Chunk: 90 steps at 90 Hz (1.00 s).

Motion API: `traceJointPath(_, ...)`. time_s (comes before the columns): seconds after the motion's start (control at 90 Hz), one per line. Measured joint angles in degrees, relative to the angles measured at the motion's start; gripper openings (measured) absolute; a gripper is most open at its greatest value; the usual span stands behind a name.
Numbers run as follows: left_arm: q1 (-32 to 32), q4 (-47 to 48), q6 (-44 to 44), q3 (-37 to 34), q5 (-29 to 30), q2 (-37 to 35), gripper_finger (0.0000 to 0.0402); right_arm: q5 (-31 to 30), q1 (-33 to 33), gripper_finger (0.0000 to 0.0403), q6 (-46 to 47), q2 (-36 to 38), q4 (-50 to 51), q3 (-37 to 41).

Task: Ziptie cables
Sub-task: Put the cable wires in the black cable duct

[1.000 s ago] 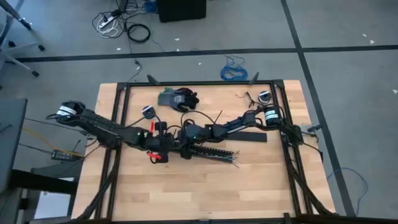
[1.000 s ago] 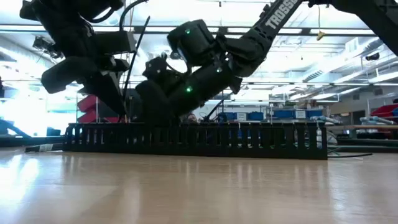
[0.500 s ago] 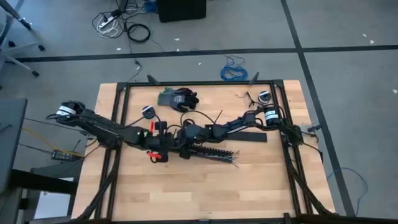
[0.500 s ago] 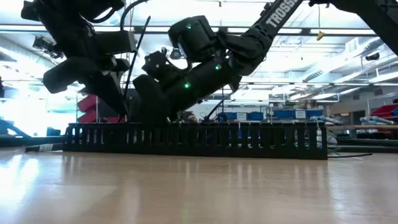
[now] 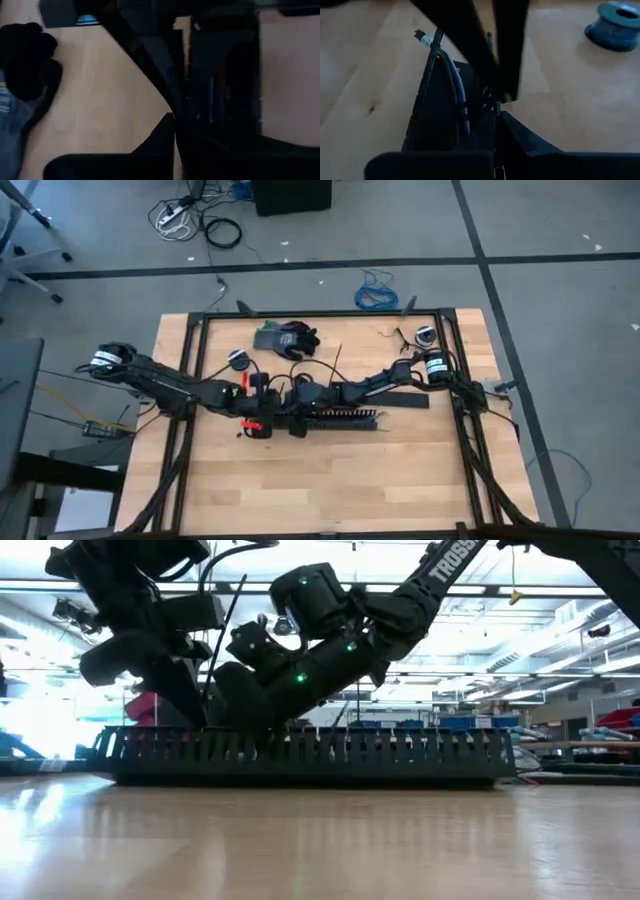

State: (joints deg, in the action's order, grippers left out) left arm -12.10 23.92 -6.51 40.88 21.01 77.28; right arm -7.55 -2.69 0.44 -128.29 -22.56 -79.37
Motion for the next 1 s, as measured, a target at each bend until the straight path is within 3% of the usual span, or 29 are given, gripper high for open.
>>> traceJointPath(0.344,0.0,1.4,-1.3,0.0,-1.4,0.0,0.0000,-5.2,-2.6,0.0001,-3.4,0.0,-0.6,0.0)
traceJointPath(1.0,-0.1,-0.4,-2.7,0.0,-3.2,2.6,0.0000,-6.2,-4.9,0.0000,-7.1,-0.2,-4.0,0.1)
